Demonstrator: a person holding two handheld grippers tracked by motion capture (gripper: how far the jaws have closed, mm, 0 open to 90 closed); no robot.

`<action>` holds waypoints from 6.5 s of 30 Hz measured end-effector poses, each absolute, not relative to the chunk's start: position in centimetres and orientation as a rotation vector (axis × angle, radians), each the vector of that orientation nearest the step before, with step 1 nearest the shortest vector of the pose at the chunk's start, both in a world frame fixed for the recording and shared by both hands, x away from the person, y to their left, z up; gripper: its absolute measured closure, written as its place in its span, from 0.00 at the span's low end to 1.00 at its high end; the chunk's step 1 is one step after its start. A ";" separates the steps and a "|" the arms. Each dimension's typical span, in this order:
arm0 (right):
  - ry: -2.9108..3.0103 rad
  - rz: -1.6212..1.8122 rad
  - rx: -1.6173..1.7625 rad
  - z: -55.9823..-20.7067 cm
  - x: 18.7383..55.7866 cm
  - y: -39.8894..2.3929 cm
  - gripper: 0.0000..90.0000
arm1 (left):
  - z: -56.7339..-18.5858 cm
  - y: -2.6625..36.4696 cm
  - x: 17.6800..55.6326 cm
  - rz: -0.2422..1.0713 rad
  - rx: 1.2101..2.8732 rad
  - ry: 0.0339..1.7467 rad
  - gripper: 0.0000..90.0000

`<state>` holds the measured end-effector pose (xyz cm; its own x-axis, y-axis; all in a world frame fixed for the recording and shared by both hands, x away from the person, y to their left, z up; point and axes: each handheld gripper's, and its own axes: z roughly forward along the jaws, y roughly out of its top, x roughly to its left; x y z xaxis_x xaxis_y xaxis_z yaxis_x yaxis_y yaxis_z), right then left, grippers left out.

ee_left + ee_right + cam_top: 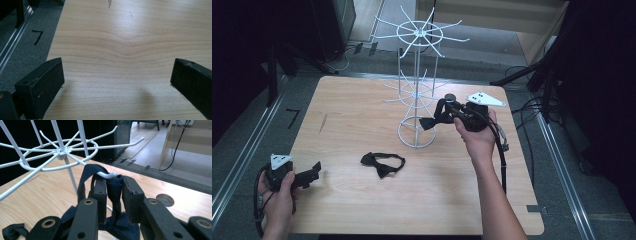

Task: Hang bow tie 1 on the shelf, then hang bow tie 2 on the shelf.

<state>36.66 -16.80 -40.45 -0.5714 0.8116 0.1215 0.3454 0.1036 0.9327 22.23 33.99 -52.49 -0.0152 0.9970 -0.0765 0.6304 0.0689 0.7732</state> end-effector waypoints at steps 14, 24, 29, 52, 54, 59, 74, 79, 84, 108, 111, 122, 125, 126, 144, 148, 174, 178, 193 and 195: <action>1.974 1.471 1.135 -41.4 36.9 -15.4 0.83 | -52.5 34.0 22.2 0.737 1.631 1.715 0.00; 1.981 1.437 1.121 -41.7 36.7 -14.9 0.70 | -52.5 34.0 22.2 0.737 1.626 1.712 0.00; 1.906 1.393 1.172 -41.9 36.0 -15.4 0.50 | -52.5 34.1 22.2 0.732 1.630 1.717 0.00; 1.870 1.360 1.240 -42.7 32.2 -18.5 0.39 | -52.5 34.0 22.2 0.738 1.636 1.715 0.00; 1.864 1.368 1.242 -42.9 31.9 -18.6 0.39 | -52.5 34.0 22.2 0.734 1.638 1.719 0.00; 1.872 1.370 1.249 -43.2 31.0 -18.6 0.38 | -52.5 34.0 22.2 0.735 1.636 1.720 0.00; 1.973 1.363 1.209 -45.6 29.4 -16.0 0.44 | -52.5 34.0 22.2 0.736 1.634 1.721 0.00; 2.016 1.364 1.194 -46.2 29.2 -14.6 0.45 | -52.5 34.0 22.2 0.734 1.636 1.720 0.00; 2.042 1.373 1.175 -46.6 29.2 -13.4 0.46 | -52.5 34.1 22.2 0.734 1.634 1.720 0.00; 2.196 1.372 1.153 -49.6 29.5 -9.5 0.64 | -52.5 34.1 22.2 0.734 1.629 1.720 0.00; 2.212 1.367 1.155 -50.0 29.5 -9.1 0.66 | -52.5 34.1 22.2 0.734 1.629 1.720 0.00; 2.281 1.362 1.160 -51.1 29.7 -7.5 0.75 | -52.5 34.1 22.2 0.728 1.627 1.721 0.00; 2.302 1.356 1.163 -51.3 29.7 -7.0 0.76 | -52.5 34.1 22.2 0.729 1.627 1.721 0.00; 2.307 1.353 1.164 -51.4 29.7 -6.9 0.76 | -52.5 34.1 22.2 0.730 1.627 1.721 0.00; 2.367 1.290 1.192 -52.8 30.4 -4.8 0.77 | -52.5 34.2 22.2 0.730 1.624 1.720 0.00; 2.378 1.275 1.207 -53.2 30.4 -4.6 0.77 | -52.5 34.1 22.2 0.732 1.623 1.721 0.00; 2.383 1.216 1.181 -53.7 30.2 -4.7 0.99 | -52.5 34.1 22.2 0.734 1.623 1.720 0.00; 2.340 1.237 1.166 -53.2 29.9 -5.2 1.00 | -52.5 34.1 22.2 0.729 1.630 1.719 0.00; 2.243 1.317 1.107 -50.9 29.0 -6.9 1.00 | -52.5 34.1 22.2 0.732 1.632 1.719 0.00; 2.228 1.321 1.094 -50.4 28.8 -7.2 1.00 | -52.5 34.1 22.2 0.731 1.633 1.718 0.00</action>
<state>28.78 -7.23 -50.40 -0.6513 0.7523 0.0991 0.4478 0.2756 0.8506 22.16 34.11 -52.47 -0.0136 0.9969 -0.0780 0.6351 0.0689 0.7694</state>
